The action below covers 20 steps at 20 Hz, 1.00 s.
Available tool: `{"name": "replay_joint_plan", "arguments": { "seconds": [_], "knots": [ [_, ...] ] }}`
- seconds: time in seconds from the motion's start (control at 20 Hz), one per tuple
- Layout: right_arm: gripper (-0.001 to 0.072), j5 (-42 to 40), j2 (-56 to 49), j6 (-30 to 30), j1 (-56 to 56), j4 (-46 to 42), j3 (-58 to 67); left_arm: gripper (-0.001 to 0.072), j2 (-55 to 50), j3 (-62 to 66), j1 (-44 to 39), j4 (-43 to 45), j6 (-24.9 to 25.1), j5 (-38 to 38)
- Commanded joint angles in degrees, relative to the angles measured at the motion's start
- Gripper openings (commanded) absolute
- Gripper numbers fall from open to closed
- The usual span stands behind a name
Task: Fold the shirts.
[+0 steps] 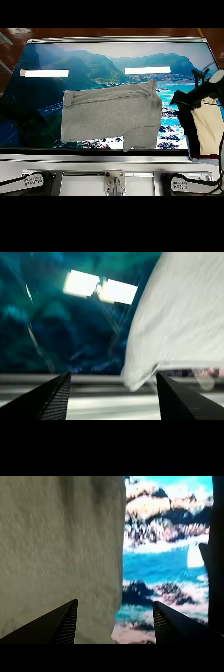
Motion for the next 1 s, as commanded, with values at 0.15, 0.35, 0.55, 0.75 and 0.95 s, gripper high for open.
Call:
{"name": "replay_joint_plan", "arguments": {
  "seconds": [0.15,0.35,0.55,0.75,0.95],
  "knots": [
    [0.0592,3.7,1.0,-3.6,-6.4,12.5,-11.7,0.0606,3.8,-21.6,0.7,-13.9,12.3,6.8],
    [0.0592,0.3,1.0,-3.6,-6.4,13.6,-11.7,0.0605,2.1,-24.2,-5.1,-14.0,12.2,11.4],
    [0.0593,-1.4,0.5,-3.1,-6.4,12.1,-11.7,0.0389,1.5,-24.2,-9.1,-14.7,11.9,15.5],
    [0.0681,-3.6,-0.8,-3.0,-6.4,12.5,-16.6,0.0049,1.5,-24.2,-10.7,-15.0,11.5,17.6],
    [0.0680,-6.7,-2.5,-5.5,-6.3,16.5,-23.2,0.0033,2.0,-24.1,-10.7,-15.0,11.5,17.6]
  ]
}}
